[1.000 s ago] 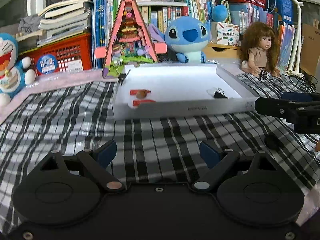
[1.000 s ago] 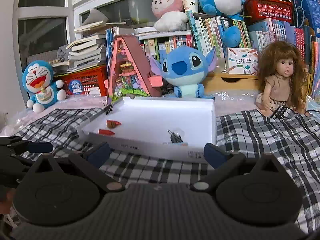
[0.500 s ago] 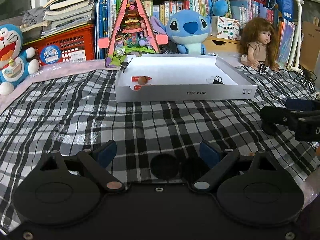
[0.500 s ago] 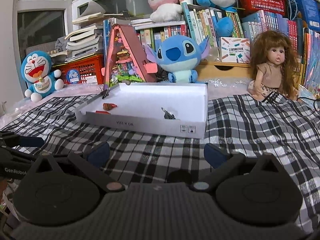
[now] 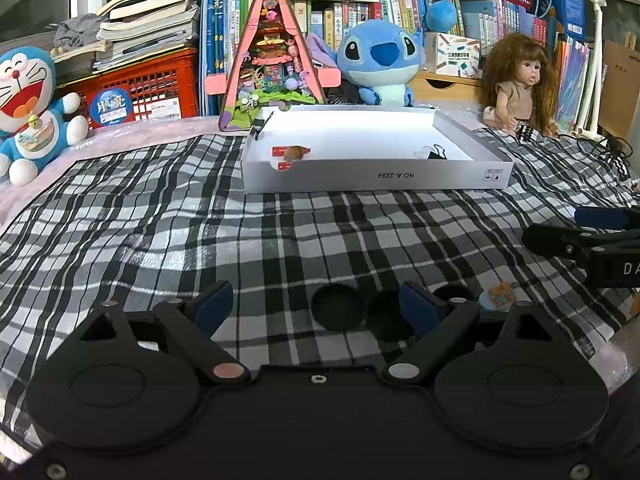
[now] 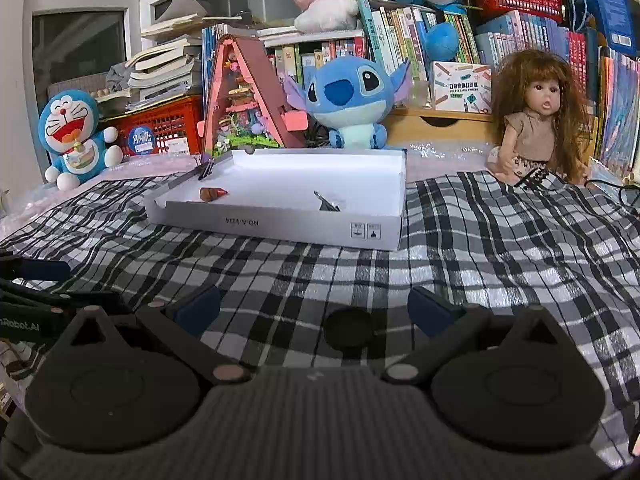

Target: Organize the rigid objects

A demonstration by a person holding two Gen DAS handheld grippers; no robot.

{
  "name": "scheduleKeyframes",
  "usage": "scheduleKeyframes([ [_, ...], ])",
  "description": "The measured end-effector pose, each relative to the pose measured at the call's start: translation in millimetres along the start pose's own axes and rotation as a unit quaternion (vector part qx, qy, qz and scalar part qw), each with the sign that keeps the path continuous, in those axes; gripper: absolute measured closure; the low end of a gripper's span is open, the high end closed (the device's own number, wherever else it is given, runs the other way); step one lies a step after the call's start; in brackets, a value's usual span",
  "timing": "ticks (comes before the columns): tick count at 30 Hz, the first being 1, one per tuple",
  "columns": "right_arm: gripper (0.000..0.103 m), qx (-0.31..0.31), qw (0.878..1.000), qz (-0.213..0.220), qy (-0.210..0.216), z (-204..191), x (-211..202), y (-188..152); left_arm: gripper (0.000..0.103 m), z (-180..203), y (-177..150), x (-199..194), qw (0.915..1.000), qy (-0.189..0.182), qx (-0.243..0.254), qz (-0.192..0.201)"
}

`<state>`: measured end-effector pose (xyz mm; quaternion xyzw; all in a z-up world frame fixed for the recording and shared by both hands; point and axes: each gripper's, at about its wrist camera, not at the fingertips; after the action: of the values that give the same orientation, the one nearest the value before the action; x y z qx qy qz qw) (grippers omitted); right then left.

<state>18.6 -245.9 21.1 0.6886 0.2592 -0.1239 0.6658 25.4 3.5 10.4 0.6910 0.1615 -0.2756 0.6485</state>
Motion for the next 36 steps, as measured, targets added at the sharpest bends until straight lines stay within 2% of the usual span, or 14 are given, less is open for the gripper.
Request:
scheduleKeyframes([
  [18, 0.0, 0.004, 1.0, -0.015, 0.003, 0, -5, -15, 0.015, -7, -16, -12, 0.9995, -0.015, -0.022, -0.017],
  [22, 0.001, 0.007, 1.0, -0.016, 0.002, 0, -5, -17, 0.023, -10, -19, -20, 0.9993, -0.027, -0.025, -0.012],
  [28, 0.01, 0.012, 1.0, -0.01, 0.006, 0, -7, -19, 0.035, -7, -23, -30, 0.9982, -0.055, -0.018, -0.014],
  [32, 0.015, 0.004, 1.0, -0.005, 0.004, -2, -10, -19, 0.044, -2, -22, -31, 0.9995, -0.031, -0.002, 0.004],
  [36, 0.018, 0.011, 1.0, -0.004, -0.009, 1, -8, -17, 0.05, -7, -17, -19, 0.9996, -0.021, -0.017, -0.002],
])
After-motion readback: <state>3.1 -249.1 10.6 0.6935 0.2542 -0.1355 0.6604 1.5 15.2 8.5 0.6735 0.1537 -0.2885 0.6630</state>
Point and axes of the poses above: each gripper's, at about its wrist camera, not at the fingertips, and x roughly the way its jaws point, z to its right, y to its top, and after that the axes turned 2 degrees about y, right-handed
